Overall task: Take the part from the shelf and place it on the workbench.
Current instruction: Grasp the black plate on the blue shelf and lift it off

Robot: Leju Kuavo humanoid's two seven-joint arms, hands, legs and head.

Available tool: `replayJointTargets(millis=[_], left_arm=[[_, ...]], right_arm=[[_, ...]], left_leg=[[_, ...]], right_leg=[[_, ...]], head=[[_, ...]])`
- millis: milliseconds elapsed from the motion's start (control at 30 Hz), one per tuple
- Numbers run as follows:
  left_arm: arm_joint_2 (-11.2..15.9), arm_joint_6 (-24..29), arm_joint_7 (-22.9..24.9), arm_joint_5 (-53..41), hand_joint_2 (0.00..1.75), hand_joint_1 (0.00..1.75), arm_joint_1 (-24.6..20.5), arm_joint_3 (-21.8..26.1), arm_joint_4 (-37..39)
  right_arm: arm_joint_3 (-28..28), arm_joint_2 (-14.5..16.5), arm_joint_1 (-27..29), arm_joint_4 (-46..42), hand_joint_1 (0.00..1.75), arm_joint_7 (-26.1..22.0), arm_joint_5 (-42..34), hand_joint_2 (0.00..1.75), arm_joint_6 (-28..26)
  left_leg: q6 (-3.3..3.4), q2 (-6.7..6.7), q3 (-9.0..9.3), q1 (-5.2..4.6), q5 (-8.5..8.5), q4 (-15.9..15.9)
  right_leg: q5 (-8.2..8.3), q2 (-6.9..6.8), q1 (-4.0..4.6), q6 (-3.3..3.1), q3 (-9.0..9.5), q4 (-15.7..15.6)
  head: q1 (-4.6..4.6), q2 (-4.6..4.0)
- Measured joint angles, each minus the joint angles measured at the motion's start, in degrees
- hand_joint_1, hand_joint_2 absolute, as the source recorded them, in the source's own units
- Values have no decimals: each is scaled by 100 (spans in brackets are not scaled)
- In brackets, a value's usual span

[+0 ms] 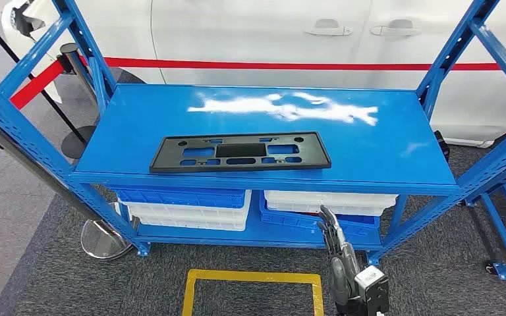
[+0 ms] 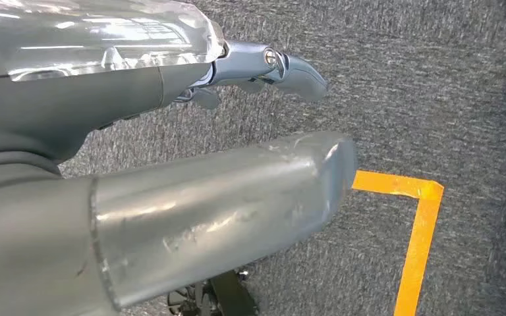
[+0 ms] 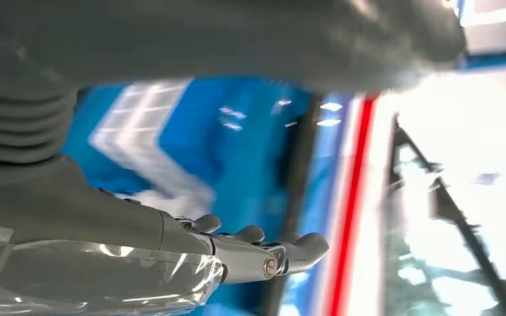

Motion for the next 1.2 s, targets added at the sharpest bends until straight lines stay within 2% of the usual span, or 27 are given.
replayJointTargets(millis=[133,267,333,467,533,600,633,667,700,733,800,833,867,900,967,1033,1067,1133,1167,1200], left_arm=[[-17,29,2,-174,0,0,-16,134,30],[-45,78,9,-410,0,0,-39,319,74],[-57,89,0,-526,0,0,-53,402,92],[-85,82,-144,-745,0,0,-61,564,109],[-106,56,-235,-823,0,0,-70,627,111],[-118,4,-341,-906,0,0,-67,675,114],[-116,-27,-393,-951,0,0,-58,692,116],[-111,-58,-438,-997,0,0,-48,709,116],[-105,-85,-475,-1035,0,0,-38,726,117],[-98,-110,-505,-1073,0,0,-30,745,117],[-89,-147,-548,-1124,0,0,-23,778,117],[-79,-157,-562,-1140,0,0,-25,789,117],[-69,-163,-576,-1150,0,0,-28,793,117],[-58,-167,-585,-1161,0,0,-30,796,117],[-50,-175,-600,-1201,0,0,-33,798,118],[-50,-180,-606,-1236,0,0,-32,799,118],[-47,-183,-609,-1244,0,0,-34,799,118],[-38,-192,-617,-1259,0,0,-37,799,117],[-33,-198,-620,-1277,0,0,-33,799,117],[-29,-207,-623,-1298,0,0,-26,799,118]], right_arm=[[259,-88,-45,-488,0,-65,305,0,11],[607,-213,-108,-1138,0,-158,715,175,23],[762,-294,-150,-1443,0,-191,889,175,32],[916,-536,-402,-1886,0,-124,872,0,149],[924,-653,-532,-1899,0,9,646,87,247],[930,-800,-554,-1880,0,212,449,175,278],[936,-867,-527,-1872,0,322,412,175,242],[950,-926,-480,-1865,0,429,429,175,171],[974,-985,-431,-1861,0,522,498,175,81],[1012,-1036,-392,-1861,0,602,610,175,-18],[1093,-1105,-359,-1864,0,736,912,175,-215],[1128,-1120,-355,-1864,0,793,1090,175,-312],[1162,-1126,-352,-1865,0,848,1282,175,-408],[1197,-1129,-351,-1865,0,899,1483,175,-501],[1265,-1134,-351,-1867,0,1005,1902,175,-679],[1318,-1140,-361,-1867,0,1108,2300,175,-844],[1343,-1141,-370,-1863,0,1167,2503,175,-926],[1383,-1141,-383,-1839,0,1292,2913,175,-1082],[1397,-1141,-387,-1815,0,1362,3120,175,-1156],[1408,-1141,-393,-1785,0,1431,3318,175,-1225]], left_leg=[[0,0,0,0,0,0],[4,0,-1,-3,-3,10],[35,-2,-12,-10,-12,33],[126,3,-15,-17,25,-23],[205,20,46,7,117,-181],[262,34,74,13,180,-280],[275,34,69,9,188,-289],[276,33,64,5,188,-286],[268,31,65,5,182,-280],[250,29,70,10,169,-268],[179,24,78,29,117,-210],[130,21,62,23,81,-159],[82,19,43,11,54,-120],[40,17,24,-1,37,-97],[-30,12,22,4,30,-103],[-76,30,-5,31,-65,9],[-86,42,-95,36,-194,216],[-85,61,-444,28,-547,939],[-81,60,-622,23,-670,1294],[-72,61,-731,17,-693,1498]], right_leg=[[0,0,0,0,0,0],[4,0,-7,4,0,-5],[14,0,-32,26,0,-15],[48,0,-52,97,14,-66],[-26,-8,-43,129,-22,22],[-320,-13,-43,138,-288,549],[-483,-13,-47,147,-482,915],[-574,-13,-54,163,-648,1217],[-557,-15,-66,180,-736,1351],[-424,-18,-82,195,-720,1267],[-18,-23,-122,220,-442,614],[113,-16,-123,213,-306,292],[168,-7,-122,186,-226,96],[152,4,-109,147,-209,32],[139,11,-89,44,-229,46],[145,-4,-86,-43,-211,26],[148,-18,-86,-81,-201,14],[139,-46,-63,-127,-197,12],[135,-55,-47,-139,-196,13],[129,-60,-31,-147,-191,15]], head=[[1,0],[1,0],[-2,0],[-3,0],[18,-1],[50,-1],[58,-1],[61,-1],[62,-1],[62,0],[66,0],[78,-1],[82,-1],[81,-1],[69,0],[55,0],[42,0],[18,0],[14,0],[14,0]])
